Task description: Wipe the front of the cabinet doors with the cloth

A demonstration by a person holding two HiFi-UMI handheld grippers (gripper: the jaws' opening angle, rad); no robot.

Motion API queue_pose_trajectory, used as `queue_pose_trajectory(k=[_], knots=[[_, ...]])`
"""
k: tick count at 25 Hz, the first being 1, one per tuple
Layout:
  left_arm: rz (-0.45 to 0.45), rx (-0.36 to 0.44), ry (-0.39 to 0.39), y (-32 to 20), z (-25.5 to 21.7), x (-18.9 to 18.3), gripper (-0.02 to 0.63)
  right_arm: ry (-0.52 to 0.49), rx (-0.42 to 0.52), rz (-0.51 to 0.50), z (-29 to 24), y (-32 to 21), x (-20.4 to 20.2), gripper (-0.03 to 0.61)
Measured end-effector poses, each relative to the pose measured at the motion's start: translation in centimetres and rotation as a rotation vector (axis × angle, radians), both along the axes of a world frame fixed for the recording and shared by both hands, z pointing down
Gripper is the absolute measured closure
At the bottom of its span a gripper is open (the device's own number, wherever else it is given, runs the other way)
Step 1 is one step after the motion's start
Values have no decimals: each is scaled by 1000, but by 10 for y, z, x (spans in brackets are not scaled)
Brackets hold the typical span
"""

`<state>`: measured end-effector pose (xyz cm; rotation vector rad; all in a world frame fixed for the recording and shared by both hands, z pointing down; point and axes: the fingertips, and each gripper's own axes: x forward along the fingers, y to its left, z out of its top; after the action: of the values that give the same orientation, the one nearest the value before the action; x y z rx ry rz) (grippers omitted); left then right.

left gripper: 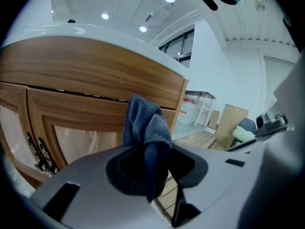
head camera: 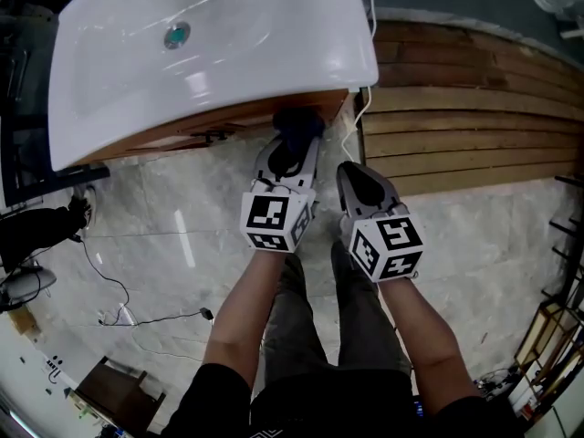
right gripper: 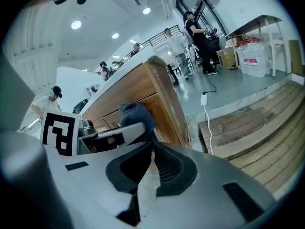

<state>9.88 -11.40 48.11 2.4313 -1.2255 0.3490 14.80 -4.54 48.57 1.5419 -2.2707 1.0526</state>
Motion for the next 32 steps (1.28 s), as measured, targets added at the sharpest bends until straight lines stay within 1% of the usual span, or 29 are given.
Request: queue_pose_trajectory(k=[6, 8, 12, 16, 19, 27, 29, 32], knots=[[57, -6, 10, 7, 4, 31, 512, 9, -11, 20, 3, 5, 17, 534], [65, -4, 3, 9, 5, 33, 512, 12, -9, 22, 1, 5, 19, 534], [38, -19, 6, 14, 8, 21, 512, 18, -12, 21, 3, 6, 20, 534], [26, -33, -21, 23, 17, -7, 512, 13, -21, 6, 6, 7, 4, 534], [-9, -49, -47, 28, 27, -38, 512, 8, -28, -20, 9, 9, -17, 534], [-193, -55, -74, 17, 38, -135, 512, -3, -46, -93, 18, 8, -74, 534], [-238, -50, -75, 12, 39, -153, 512, 2, -48, -115, 20, 9, -85, 534], [-274, -40, -66, 3, 40, -167, 512, 6, -54, -137, 25, 8, -99, 534]])
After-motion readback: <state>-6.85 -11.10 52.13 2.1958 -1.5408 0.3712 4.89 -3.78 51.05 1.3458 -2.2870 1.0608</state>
